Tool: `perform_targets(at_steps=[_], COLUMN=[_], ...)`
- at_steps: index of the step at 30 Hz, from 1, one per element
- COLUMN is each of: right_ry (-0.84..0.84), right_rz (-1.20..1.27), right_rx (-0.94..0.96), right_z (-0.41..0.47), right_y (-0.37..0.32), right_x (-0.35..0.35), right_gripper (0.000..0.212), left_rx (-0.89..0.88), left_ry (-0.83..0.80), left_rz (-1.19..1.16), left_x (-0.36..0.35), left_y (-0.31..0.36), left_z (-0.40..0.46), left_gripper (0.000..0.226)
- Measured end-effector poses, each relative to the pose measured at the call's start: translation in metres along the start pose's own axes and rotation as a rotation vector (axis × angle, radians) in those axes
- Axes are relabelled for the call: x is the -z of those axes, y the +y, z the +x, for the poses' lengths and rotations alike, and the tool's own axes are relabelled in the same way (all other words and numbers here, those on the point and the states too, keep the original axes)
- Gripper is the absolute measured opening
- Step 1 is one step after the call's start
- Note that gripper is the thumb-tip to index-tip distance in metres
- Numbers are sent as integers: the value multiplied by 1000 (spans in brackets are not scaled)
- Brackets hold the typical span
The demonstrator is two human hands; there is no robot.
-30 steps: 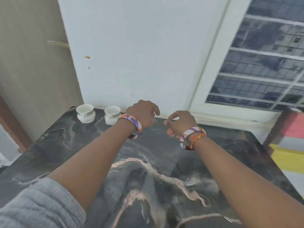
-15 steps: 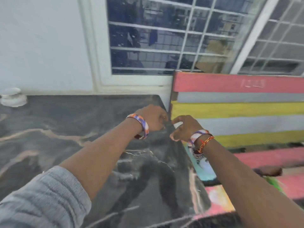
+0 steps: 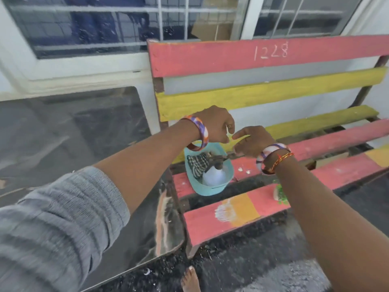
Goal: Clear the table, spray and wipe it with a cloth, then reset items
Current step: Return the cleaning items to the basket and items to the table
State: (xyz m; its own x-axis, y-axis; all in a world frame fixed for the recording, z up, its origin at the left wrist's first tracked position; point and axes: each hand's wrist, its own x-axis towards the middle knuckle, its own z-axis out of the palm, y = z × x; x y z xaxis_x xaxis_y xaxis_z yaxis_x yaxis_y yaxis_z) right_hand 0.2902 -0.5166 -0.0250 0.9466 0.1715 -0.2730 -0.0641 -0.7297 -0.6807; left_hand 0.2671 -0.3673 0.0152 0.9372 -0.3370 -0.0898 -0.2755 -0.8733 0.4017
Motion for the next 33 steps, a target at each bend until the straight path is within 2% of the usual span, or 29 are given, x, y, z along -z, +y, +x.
perform_targets(at_steps=[3, 6, 9, 11, 14, 18, 19, 20, 24, 27, 29, 31, 33], right_ry=[27, 49, 77, 126, 189, 107, 93, 86, 13, 2, 48, 75, 64], right_rz=[44, 71, 232, 322, 438, 411, 392, 374, 538, 656, 726, 756, 808], right_rx=[-96, -182, -369, -485, -611, -773, -820, -868, -1013, -1060, -1077, -1096, -1093], right_z=[31, 53, 56, 58, 64, 83, 90, 96, 112, 125, 133, 140, 143], right_y=[43, 101, 159, 200, 258, 325, 341, 355, 385, 402, 409, 414, 411], right_x=[35, 63, 79, 87, 98, 95, 92, 88, 75, 70, 69, 69, 72], right_gripper=[15, 23, 30, 32, 30, 16, 18, 30, 42, 48, 46, 43, 43], left_rx=[-44, -97, -112, -45, -64, 146, 193, 245, 425, 598, 703, 743, 742], left_ry=[-52, -206, -303, -363, -445, -453, -459, -477, -559, -523, -380, -172, -68], left_rz=[-3, 29, -38, -87, -45, 78, 83, 77, 12, -119, -228, -338, -345], left_x=[-21, -58, -93, -119, -167, -239, -260, -276, -334, -361, -373, -383, -391], left_y=[22, 50, 72, 80, 82, 71, 69, 70, 83, 99, 108, 112, 113], left_z=[51, 96, 124, 138, 157, 177, 181, 184, 197, 207, 212, 215, 216], left_gripper=[36, 41, 52, 57, 78, 94, 99, 103, 116, 117, 111, 91, 72])
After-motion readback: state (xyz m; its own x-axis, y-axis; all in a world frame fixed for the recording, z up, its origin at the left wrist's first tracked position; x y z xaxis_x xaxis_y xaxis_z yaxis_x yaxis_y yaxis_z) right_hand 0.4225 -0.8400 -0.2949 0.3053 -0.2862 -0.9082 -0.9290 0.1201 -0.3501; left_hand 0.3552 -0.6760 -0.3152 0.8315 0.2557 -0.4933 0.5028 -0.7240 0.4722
